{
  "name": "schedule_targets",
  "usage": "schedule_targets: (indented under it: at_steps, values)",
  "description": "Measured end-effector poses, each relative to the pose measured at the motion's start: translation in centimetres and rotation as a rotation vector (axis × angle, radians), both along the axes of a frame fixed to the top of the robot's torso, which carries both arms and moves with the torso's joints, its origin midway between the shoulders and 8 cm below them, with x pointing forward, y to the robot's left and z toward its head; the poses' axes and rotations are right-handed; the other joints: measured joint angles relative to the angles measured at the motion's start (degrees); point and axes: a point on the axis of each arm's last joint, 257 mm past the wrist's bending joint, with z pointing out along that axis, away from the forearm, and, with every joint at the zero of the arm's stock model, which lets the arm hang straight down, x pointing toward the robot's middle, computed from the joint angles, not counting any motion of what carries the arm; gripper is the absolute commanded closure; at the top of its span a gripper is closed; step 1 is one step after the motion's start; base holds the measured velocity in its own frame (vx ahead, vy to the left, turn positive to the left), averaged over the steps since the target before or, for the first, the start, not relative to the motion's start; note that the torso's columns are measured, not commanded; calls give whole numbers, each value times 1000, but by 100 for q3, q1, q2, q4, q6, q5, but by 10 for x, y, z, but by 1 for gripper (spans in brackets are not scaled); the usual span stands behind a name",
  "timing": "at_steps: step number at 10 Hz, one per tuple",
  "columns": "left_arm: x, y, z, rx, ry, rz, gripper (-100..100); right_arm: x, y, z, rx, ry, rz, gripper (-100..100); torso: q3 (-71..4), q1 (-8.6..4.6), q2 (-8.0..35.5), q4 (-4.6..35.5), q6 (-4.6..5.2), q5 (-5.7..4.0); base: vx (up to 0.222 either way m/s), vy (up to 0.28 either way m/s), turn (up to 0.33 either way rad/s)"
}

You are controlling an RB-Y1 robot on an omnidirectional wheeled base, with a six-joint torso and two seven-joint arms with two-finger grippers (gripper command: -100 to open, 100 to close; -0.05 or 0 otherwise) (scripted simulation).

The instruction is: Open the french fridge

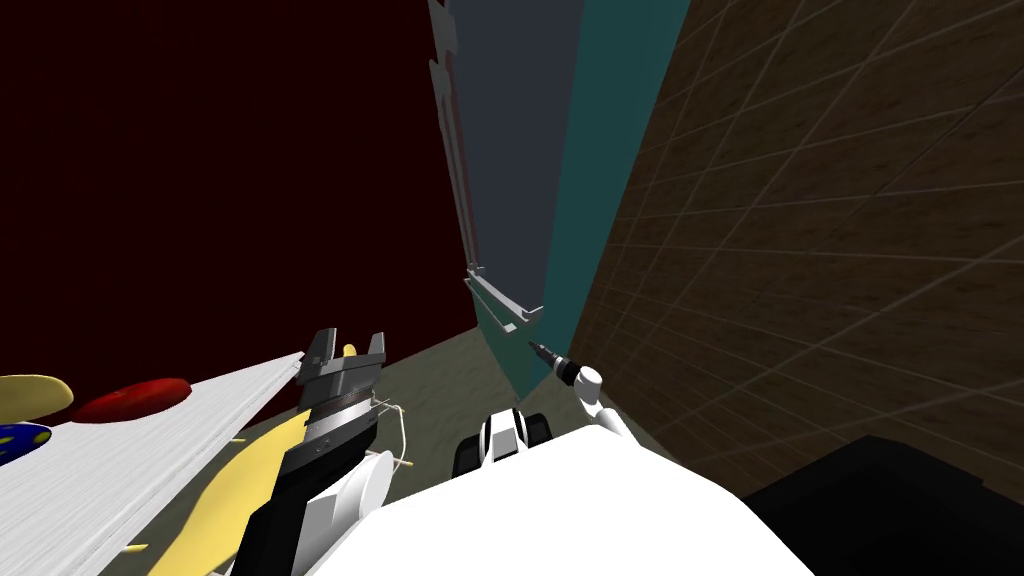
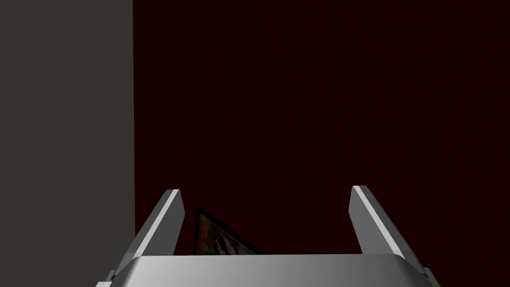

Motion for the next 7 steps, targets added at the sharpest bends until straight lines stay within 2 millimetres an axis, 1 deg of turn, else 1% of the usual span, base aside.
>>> schedule_targets:
  at_steps: [3, 5, 6, 7]
  values:
    - [0, 0, 0, 0, 0, 0, 0, 0, 7, 1, 130, 13, -16, -100, -8, 36, -14, 28, -35, 15, 4, 46, -23]
    - [0, 0, 0, 0, 0, 0, 0, -3, 17, 6, 228, 10, -31, -100, -15, 51, -28, 27, -45, 16, 8, 43, -18]
    - [0, 0, 0, 0, 0, 0, 0, -1, 19, 8, 254, 9, -32, -100, -23, 46, -43, 27, -57, 15, -8, 24, -30]
    - [0, 0, 0, 0, 0, 0, 0, 0, 26, 10, 294, 7, -41, -100, -30, 52, -57, 22, -67, 12, 7, 30, -11]
